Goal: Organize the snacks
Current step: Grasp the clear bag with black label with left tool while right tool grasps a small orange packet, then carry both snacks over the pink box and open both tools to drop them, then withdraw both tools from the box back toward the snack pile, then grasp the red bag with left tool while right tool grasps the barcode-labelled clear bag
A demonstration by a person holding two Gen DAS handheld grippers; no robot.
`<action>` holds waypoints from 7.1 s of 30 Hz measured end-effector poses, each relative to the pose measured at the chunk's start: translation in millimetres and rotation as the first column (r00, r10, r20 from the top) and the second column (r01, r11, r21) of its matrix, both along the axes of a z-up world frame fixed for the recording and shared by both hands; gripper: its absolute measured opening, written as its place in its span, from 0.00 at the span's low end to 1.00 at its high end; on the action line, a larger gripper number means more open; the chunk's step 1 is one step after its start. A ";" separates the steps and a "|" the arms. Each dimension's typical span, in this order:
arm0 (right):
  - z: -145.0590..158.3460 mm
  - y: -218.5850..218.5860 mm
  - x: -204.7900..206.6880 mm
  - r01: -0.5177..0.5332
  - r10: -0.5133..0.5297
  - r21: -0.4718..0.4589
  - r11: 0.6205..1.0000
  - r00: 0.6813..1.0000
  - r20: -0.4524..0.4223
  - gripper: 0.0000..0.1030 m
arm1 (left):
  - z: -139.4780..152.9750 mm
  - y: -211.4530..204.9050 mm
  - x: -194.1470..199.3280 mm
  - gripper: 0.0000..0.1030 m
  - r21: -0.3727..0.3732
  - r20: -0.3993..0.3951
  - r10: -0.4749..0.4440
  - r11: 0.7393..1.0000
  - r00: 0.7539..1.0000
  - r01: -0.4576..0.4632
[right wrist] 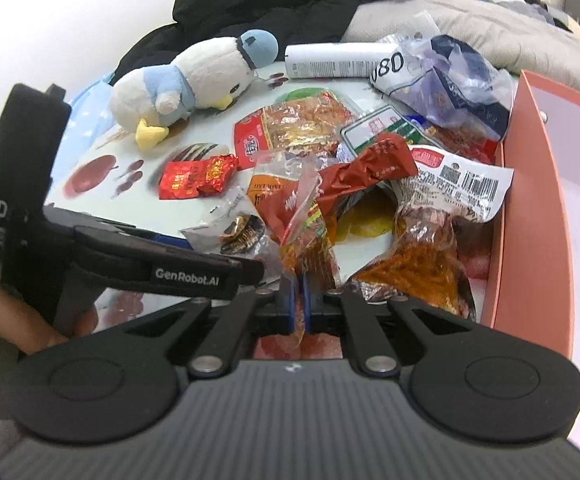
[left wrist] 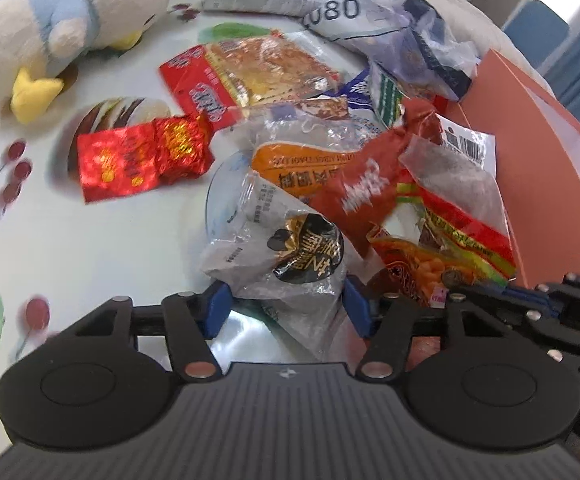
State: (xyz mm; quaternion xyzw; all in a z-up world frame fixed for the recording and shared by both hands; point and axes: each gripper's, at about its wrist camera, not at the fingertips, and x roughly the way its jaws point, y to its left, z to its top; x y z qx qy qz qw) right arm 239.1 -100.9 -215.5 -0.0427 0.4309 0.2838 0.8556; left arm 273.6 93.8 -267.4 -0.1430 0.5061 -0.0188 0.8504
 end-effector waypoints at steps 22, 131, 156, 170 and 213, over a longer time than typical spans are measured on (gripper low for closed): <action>7.7 -40.1 -62.0 0.083 -0.097 0.112 0.990 0.988 0.118 0.07 | 27.6 -10.0 -113.4 0.57 0.000 0.155 0.114 0.993 0.981 -0.115; 116.6 -213.1 -136.0 0.384 -0.449 0.265 0.885 0.854 0.264 0.54 | 202.4 -187.5 -161.6 0.81 0.041 0.464 -0.172 0.984 0.869 0.173; 101.4 -149.2 -183.1 0.254 -0.296 0.200 0.946 0.929 0.220 0.54 | 182.3 -108.7 -228.8 0.81 0.024 0.415 -0.016 1.000 0.910 0.007; 91.4 -114.0 -166.5 0.215 -0.250 0.160 0.963 0.938 0.242 0.54 | 162.0 -77.6 -191.2 0.81 0.020 0.390 0.021 0.999 0.921 -0.032; -20.3 23.8 -66.8 0.348 -0.209 -0.168 0.922 0.815 0.541 0.61 | 43.9 -23.2 33.6 0.59 -0.104 0.188 -0.177 0.974 0.966 0.199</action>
